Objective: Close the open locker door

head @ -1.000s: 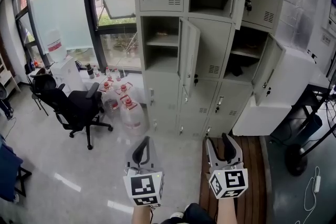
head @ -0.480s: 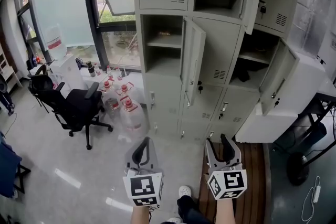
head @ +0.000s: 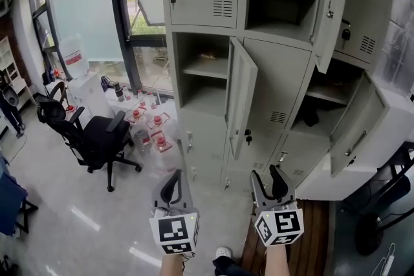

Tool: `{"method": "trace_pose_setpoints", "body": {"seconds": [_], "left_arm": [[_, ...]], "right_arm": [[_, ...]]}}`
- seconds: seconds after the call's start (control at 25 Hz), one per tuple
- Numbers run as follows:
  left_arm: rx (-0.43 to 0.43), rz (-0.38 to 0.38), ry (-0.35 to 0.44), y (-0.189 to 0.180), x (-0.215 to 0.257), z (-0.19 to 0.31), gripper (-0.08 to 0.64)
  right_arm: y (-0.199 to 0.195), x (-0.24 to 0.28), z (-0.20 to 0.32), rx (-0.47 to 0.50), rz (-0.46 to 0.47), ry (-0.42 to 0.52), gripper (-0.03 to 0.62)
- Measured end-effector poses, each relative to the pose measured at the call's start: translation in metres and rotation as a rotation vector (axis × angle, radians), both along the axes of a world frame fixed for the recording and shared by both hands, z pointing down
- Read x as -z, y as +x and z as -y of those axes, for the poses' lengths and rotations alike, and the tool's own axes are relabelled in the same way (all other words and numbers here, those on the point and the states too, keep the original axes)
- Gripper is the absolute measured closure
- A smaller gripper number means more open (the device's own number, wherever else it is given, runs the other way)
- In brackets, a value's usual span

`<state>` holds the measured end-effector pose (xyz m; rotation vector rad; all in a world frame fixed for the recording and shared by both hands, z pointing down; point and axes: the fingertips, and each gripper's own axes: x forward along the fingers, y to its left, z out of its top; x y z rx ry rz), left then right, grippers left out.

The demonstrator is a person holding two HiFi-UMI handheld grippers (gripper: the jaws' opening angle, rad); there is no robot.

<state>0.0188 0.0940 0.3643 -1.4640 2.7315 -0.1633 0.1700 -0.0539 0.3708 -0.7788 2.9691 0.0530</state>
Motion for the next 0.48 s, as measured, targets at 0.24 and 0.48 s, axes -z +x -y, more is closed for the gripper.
{"method": "trace_pose_setpoints", "body": {"seconds": [0.24, 0.48], "left_arm": [[0.034, 0.000, -0.002, -0.019, 0.000, 0.042, 0.558], [0.065, -0.006, -0.013, -0.034, -0.005, 0.064, 0.558]], "right_arm": [[-0.028, 0.005, 0.046, 0.058, 0.010, 0.010, 0.391], [-0.051, 0.007, 0.072, 0.102, 0.022, 0.014, 0.391]]}}
